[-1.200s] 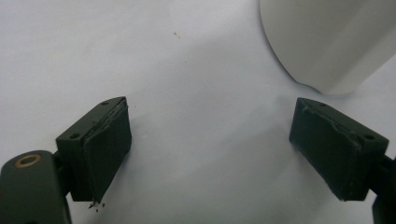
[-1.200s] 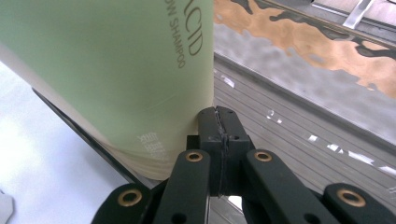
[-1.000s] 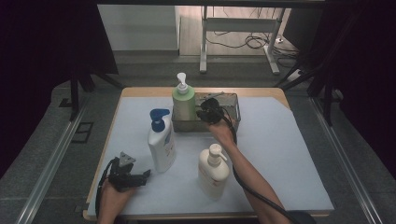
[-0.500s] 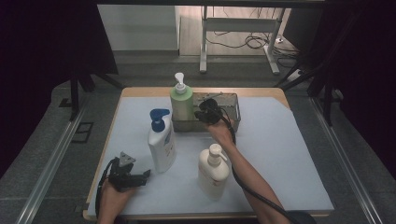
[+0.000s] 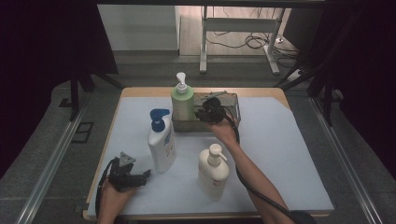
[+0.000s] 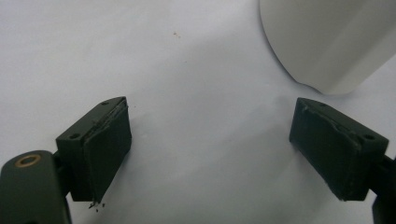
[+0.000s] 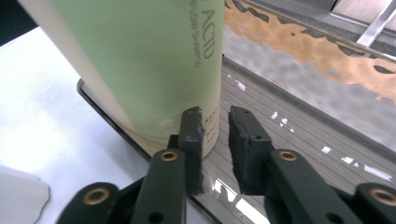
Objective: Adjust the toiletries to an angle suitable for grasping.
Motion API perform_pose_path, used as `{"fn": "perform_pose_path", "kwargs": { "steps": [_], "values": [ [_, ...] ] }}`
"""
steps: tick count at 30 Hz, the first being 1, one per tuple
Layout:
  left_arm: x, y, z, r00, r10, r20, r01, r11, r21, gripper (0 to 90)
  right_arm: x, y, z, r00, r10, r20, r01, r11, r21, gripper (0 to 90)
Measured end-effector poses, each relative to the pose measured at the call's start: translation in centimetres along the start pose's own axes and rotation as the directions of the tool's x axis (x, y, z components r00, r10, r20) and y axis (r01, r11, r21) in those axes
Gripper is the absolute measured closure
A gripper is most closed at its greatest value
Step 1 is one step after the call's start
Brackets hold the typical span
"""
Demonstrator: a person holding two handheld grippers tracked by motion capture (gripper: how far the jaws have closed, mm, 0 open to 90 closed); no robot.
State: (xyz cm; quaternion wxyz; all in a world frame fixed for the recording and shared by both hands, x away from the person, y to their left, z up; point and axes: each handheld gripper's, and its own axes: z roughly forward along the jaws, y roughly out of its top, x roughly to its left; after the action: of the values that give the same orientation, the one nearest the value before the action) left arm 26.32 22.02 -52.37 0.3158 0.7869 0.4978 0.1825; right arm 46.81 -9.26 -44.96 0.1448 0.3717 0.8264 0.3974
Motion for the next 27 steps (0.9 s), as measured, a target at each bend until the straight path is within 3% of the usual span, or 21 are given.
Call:
{"fn": "perform_pose_path", "kwargs": {
  "steps": [17, 22, 27],
  "values": [
    [0.0, 0.0, 0.0, 1.0, 0.0, 0.0, 0.0, 1.0, 0.0, 12.9, 0.4, -0.4, -2.6, 0.9983, -0.047, -0.034, 0.046, 0.999, -0.022, 42.5],
    [0.0, 0.0, 0.0, 1.0, 0.0, 0.0, 0.0, 1.0, 0.0, 12.9, 0.4, -0.7, -3.0, 0.9975, -0.065, -0.026, 0.065, 0.998, -0.016, 39.1],
    [0.0, 0.0, 0.0, 1.0, -0.001, 0.0, 0.001, 1.0, 0.0, 12.9, 0.0, -1.1, -4.0, 0.9963, -0.067, -0.053, 0.065, 0.997, -0.035, 31.4]
  ]
}}
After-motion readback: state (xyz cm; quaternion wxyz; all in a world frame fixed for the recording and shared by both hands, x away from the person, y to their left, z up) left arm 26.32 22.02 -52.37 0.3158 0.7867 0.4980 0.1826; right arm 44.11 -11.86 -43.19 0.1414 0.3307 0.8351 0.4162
